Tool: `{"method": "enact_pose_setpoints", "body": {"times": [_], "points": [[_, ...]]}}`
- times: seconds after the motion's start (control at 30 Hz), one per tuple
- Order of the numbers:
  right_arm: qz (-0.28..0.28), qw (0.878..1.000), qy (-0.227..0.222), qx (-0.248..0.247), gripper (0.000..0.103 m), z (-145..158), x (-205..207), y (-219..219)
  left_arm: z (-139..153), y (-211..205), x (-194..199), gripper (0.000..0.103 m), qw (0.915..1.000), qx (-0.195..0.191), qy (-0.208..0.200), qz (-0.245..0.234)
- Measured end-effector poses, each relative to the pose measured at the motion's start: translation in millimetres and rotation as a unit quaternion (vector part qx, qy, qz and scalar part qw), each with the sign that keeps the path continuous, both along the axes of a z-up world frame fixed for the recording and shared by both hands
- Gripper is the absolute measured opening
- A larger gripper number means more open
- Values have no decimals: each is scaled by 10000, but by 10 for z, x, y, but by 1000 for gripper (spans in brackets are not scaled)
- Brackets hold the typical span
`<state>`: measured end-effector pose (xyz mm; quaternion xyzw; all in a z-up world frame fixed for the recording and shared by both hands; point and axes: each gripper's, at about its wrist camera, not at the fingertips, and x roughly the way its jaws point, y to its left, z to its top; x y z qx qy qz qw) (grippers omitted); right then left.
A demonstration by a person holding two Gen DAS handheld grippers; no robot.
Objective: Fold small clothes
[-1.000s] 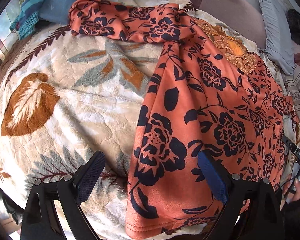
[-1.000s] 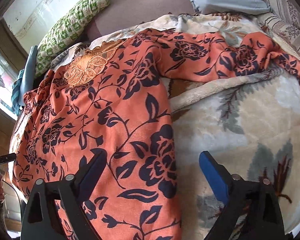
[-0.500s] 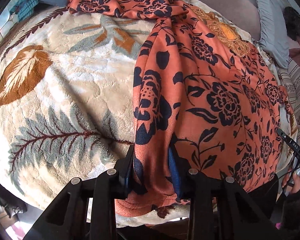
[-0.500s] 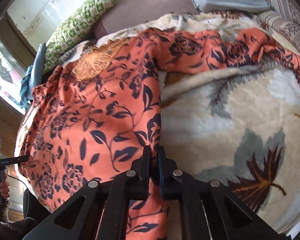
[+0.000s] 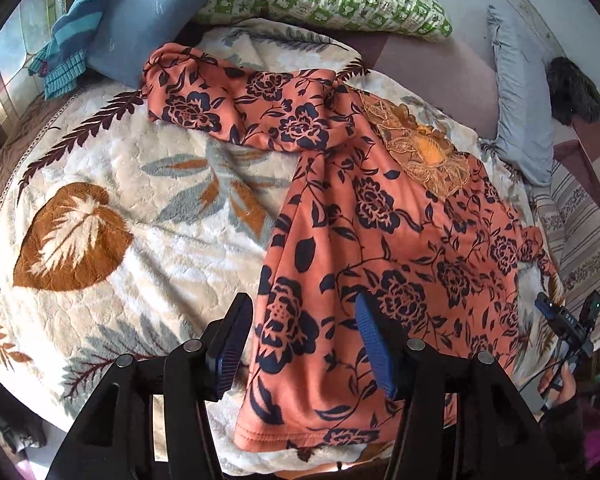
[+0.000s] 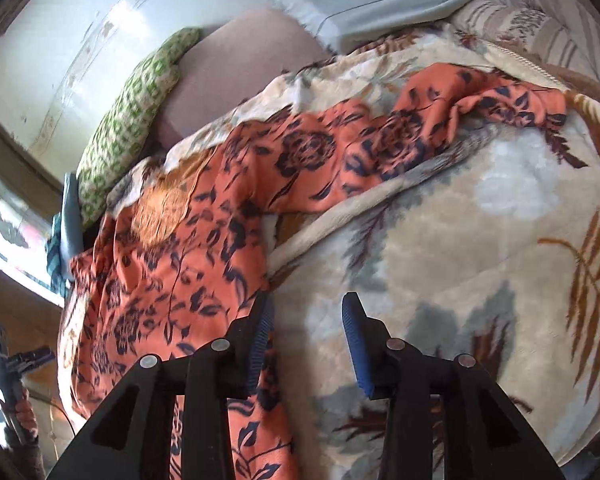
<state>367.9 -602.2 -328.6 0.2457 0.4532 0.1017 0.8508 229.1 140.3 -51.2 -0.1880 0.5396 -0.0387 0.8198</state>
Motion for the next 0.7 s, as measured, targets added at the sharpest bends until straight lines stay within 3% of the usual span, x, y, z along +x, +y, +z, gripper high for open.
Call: {"method": "enact_pose_setpoints", "body": {"times": [0.13,0.27,0.47,0.6,0.7], "points": [[-839,9963,-39,184,40,45,178,-615,-61,-294,362,53,9998,-140,125,-22],[-1530,9871,-51,463,51,44,355,-1163,-402,-635,932,53,9991,30,422,-51],[-2370,9673,74,902,52,-103,642,-1754,-692,-1082,1634,53,9978,-187,639,-17],[-1982,9725,132,1219,52,-230,924,-1607,-787,-1328,1965,53,9982,74,587,-54],[-1708,9710,184,1661,57,-349,1134,-1422,-860,-1274,2127,53,9984,-5,531,209]]}}
